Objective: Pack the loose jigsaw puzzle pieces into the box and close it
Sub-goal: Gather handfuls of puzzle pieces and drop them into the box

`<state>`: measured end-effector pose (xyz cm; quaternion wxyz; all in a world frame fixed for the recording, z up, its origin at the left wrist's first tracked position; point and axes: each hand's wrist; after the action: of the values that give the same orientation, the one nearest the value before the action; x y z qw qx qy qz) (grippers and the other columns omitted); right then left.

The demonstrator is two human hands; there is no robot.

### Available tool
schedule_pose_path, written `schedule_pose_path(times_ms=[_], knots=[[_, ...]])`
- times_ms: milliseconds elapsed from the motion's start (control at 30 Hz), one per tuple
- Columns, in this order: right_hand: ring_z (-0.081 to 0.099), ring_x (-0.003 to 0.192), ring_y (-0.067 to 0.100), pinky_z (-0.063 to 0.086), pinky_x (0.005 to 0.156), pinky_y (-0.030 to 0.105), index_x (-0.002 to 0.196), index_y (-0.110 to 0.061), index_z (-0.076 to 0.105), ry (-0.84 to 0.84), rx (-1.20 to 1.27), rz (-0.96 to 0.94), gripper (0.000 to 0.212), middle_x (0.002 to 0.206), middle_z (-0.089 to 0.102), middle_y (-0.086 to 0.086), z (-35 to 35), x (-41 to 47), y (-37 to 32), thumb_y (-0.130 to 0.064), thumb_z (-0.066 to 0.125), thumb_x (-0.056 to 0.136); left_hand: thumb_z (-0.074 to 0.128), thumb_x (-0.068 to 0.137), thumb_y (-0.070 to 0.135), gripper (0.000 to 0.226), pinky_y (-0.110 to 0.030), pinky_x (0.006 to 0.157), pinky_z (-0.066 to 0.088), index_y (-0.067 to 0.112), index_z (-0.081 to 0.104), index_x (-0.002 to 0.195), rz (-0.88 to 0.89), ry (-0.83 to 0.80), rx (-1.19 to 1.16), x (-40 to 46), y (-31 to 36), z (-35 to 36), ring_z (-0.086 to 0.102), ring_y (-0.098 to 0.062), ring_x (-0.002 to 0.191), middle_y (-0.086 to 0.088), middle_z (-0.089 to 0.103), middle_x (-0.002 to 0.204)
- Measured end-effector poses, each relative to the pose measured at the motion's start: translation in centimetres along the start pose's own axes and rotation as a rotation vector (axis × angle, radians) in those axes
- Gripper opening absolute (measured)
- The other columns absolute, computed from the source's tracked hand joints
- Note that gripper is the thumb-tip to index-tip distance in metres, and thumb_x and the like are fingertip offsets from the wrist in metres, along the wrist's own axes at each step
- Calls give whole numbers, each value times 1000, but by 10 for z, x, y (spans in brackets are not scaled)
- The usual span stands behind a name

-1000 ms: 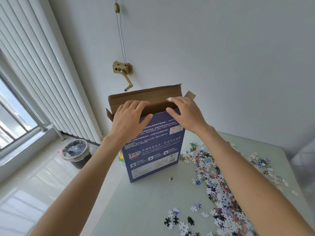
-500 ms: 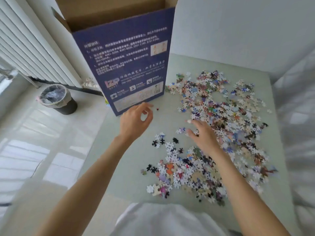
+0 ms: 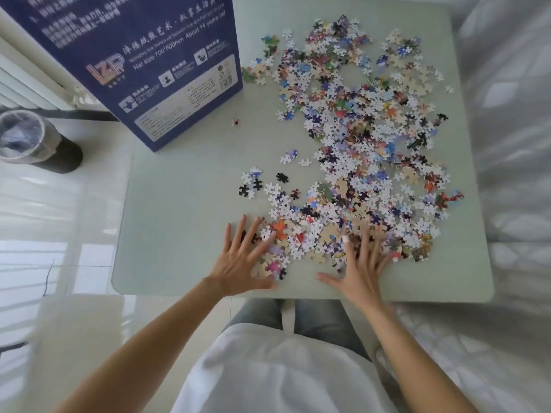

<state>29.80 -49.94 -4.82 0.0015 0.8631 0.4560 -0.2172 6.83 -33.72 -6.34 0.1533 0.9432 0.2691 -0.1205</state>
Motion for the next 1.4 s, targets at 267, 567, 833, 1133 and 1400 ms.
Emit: schedule_pose_path(times_ms=[267, 567, 833, 1133, 1400], knots=[[-19, 139, 38, -7, 107, 67, 142, -36, -19, 45, -25, 19, 79, 154, -19, 7, 1, 64, -47, -79, -2, 78, 20, 81, 80, 90, -48, 117, 7, 25, 2, 150, -129, 136, -38, 73, 22, -11, -5, -37, 143, -18, -2, 156], [11, 140, 34, 9, 109, 52, 121, -24, 51, 211, -12, -104, 71, 151, 24, 6, -72, 140, -28, -77, 39, 76, 28, 76, 79, 81, -44, 114, 20, 35, 26, 144, -153, 217, -316, 135, 11, -63, 18, -24, 141, -2, 25, 153], [19, 141, 27, 7, 115, 42, 122, -12, 53, 170, 52, -466, 56, 149, 31, 11, -108, 219, -53, -53, 33, 91, 32, 72, 83, 99, -40, 116, -5, 28, 6, 149, -601, 304, -290, 171, -74, -91, -9, -22, 144, -5, -4, 158], [0, 144, 26, -2, 116, 47, 138, -28, 40, -37, -159, -787, 45, 156, 13, 1, -130, 347, -99, -42, 41, 95, 0, 75, 83, 91, -43, 117, -7, 29, -7, 148, -200, 56, -274, 201, -32, -84, -21, -12, 141, -1, -16, 156], [28, 137, 28, 19, 112, 43, 125, -15, 53, 11, -154, -809, 44, 141, 43, 5, -127, 348, -56, -32, 58, 85, 41, 90, 47, 62, -42, 115, 21, 18, 30, 144, -308, 429, -358, 265, -71, -128, 21, -22, 141, -5, 30, 151]])
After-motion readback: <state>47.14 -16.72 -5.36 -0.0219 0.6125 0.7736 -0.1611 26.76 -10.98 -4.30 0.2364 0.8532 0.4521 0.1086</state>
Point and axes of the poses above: each hand's wrist, its own x-axis towards the middle knuckle, its own z-axis out of the palm, y = z × x
